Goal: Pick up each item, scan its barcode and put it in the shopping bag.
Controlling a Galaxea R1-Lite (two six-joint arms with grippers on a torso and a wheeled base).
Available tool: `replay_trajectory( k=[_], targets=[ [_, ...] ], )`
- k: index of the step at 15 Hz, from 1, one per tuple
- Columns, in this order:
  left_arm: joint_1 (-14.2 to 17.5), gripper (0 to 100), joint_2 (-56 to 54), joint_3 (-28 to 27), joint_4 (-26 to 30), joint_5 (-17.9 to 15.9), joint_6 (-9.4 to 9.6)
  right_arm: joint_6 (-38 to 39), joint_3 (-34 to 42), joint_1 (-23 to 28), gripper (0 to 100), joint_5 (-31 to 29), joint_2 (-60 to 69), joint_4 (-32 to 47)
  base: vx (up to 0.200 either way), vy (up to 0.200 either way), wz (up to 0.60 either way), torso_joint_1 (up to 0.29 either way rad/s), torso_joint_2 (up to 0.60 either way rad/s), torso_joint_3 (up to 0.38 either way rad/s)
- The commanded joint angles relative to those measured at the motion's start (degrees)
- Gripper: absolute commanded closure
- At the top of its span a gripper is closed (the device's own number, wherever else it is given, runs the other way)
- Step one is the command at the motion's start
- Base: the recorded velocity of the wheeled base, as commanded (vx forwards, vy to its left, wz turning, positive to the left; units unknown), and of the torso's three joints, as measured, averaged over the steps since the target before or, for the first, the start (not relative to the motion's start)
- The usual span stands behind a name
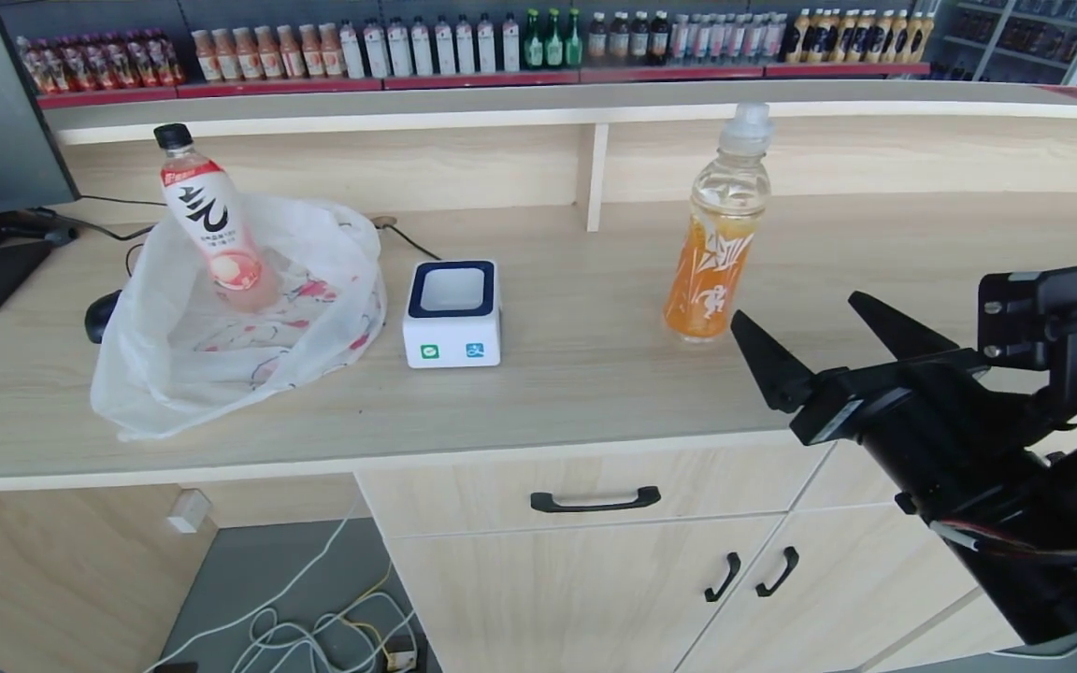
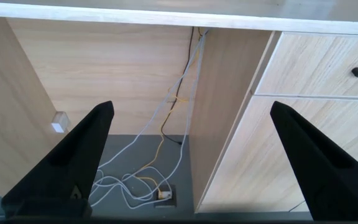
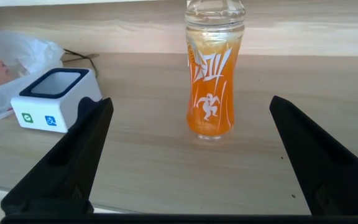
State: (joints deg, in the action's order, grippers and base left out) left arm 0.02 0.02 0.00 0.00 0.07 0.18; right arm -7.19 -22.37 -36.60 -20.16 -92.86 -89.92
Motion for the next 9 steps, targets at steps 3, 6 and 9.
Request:
replay_trajectory(
  k=[3,6,9],
  targets=[
    [0.1,0,0.0,0.0,0.0,0.0,-0.01,-1.2,-0.7,0.8,0,1.5,-2.4,-0.1,0.0,0.0,0.0,0.0,0.0,0.0],
    [0.1,0,0.0,0.0,0.0,0.0,-0.01,-1.9,-3.6,3.6,0,3.6,-3.3,2.2,0.0,0.0,0.0,0.0,0.0,0.0],
    [0.1,0,0.0,0.0,0.0,0.0,-0.01,-1.9,-11.2,6.3,0,9.6,-4.7,8.7,0.0,0.0,0.0,0.0,0.0,0.0]
  ],
)
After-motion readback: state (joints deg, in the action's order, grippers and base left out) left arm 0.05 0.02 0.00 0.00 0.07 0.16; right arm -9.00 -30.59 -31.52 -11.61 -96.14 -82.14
